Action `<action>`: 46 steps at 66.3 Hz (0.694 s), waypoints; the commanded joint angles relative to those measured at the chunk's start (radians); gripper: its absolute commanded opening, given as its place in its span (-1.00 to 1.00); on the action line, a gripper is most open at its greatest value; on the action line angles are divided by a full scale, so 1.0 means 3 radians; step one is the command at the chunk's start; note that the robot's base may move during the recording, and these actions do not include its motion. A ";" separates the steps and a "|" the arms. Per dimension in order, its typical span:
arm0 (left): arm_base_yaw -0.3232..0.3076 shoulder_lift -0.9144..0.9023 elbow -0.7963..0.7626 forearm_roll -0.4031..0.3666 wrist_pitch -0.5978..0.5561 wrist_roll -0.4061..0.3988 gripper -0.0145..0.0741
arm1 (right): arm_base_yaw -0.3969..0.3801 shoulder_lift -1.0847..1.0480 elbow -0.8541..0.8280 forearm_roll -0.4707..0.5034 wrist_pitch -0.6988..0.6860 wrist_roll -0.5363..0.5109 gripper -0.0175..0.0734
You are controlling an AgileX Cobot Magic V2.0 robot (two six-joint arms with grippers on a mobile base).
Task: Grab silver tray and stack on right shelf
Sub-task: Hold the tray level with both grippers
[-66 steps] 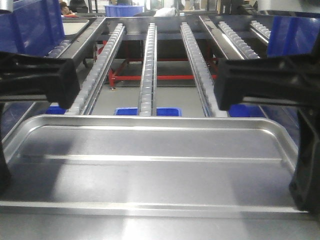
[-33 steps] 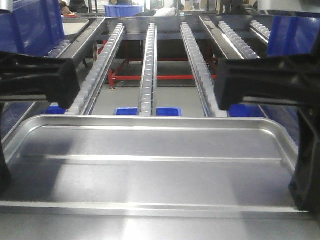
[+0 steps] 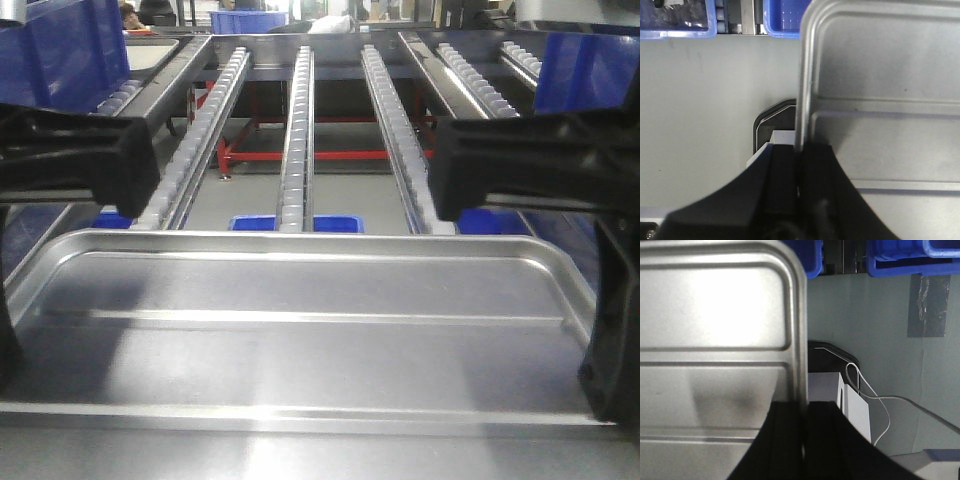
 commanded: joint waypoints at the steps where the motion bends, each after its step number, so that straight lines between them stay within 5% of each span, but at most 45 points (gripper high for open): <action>1: -0.0039 -0.0095 -0.0083 -0.0004 -0.0102 0.0010 -0.90 | 0.0001 -0.0094 -0.0086 -0.0084 -0.0120 -0.0006 -0.49; 46: -0.0039 -0.0095 -0.0083 -0.0004 -0.0102 0.0010 -0.90 | 0.0001 -0.0094 -0.0086 -0.0084 -0.0120 -0.0006 -0.49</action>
